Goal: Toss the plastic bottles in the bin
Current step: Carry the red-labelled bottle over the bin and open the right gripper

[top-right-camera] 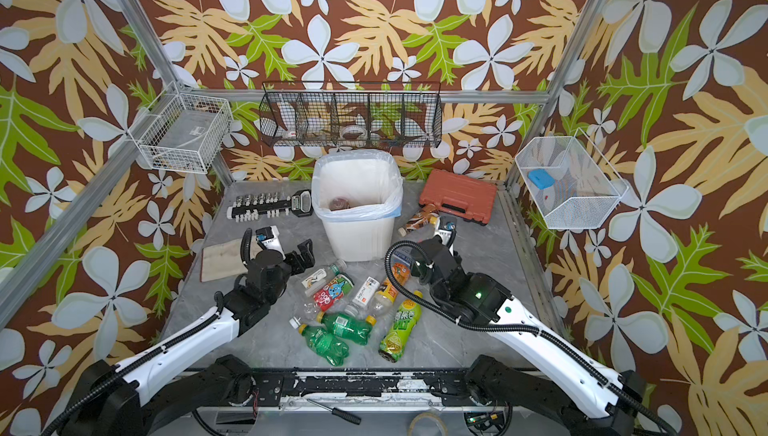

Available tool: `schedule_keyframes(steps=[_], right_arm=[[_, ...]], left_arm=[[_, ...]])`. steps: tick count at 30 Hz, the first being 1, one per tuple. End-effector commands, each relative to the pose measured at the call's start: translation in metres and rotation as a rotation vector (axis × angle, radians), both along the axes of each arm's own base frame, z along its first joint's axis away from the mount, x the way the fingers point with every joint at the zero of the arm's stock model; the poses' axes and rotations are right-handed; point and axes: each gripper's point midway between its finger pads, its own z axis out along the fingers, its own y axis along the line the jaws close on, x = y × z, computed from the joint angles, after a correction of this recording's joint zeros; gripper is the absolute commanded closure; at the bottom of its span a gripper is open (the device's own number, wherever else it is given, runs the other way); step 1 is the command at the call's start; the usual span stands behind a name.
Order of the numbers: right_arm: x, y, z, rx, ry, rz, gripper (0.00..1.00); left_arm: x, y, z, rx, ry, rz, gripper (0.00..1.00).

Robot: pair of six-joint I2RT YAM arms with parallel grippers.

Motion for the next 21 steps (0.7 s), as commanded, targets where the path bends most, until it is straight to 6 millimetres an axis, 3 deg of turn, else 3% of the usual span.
schedule_keyframes(steps=[1,6,9,15,21], right_arm=[[0.032,0.023,0.066,-0.051,-0.213,0.039,0.44],[0.070,0.069,0.127,-0.104,-0.344,0.134,0.43],[0.095,0.090,0.145,-0.074,-0.381,0.193,0.43],[0.154,0.110,0.139,-0.089,-0.357,0.239,0.43],[0.181,0.118,0.122,-0.103,-0.329,0.257,0.43]], left_arm=[[-0.001,0.007,0.000,0.007,0.003,0.032,0.00],[-0.007,0.014,-0.001,0.022,0.004,0.050,0.00],[-0.010,0.019,0.000,0.024,0.004,0.064,0.00],[-0.014,0.025,0.000,0.036,0.006,0.082,0.00],[-0.017,0.028,0.002,0.049,0.007,0.089,0.00]])
